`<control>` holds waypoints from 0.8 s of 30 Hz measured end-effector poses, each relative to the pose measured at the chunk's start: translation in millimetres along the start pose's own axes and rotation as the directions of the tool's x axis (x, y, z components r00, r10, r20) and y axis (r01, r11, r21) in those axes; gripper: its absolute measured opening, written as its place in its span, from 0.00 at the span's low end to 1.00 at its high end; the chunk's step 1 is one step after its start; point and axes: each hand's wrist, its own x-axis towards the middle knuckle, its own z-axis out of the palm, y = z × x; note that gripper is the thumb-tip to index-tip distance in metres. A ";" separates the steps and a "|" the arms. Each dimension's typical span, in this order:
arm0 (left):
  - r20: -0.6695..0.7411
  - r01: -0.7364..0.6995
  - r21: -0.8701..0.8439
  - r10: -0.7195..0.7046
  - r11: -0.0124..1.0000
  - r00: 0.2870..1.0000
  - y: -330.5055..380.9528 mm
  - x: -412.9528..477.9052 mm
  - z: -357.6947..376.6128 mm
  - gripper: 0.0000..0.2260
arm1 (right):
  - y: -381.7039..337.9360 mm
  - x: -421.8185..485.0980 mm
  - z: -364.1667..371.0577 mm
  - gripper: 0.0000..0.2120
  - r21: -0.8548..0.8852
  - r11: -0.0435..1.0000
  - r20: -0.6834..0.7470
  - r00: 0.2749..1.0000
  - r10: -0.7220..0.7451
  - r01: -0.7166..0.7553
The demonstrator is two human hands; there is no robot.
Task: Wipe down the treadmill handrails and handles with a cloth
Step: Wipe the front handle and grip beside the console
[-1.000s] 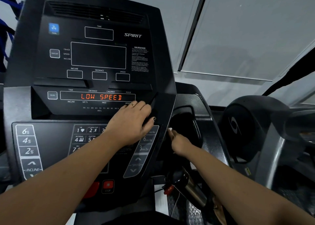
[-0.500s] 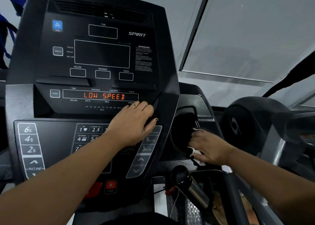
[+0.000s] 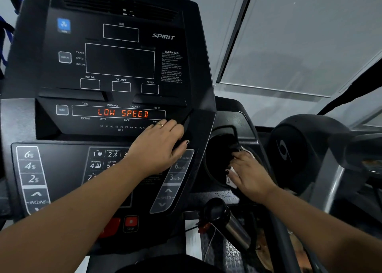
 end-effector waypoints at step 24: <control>0.025 0.026 0.011 -0.027 1.000 0.999 2.8 1.2 -1.8 0.15 | -73.5 9.4 -7.0 0.23 0.159 0.966 0.156 0.971 0.179 -0.204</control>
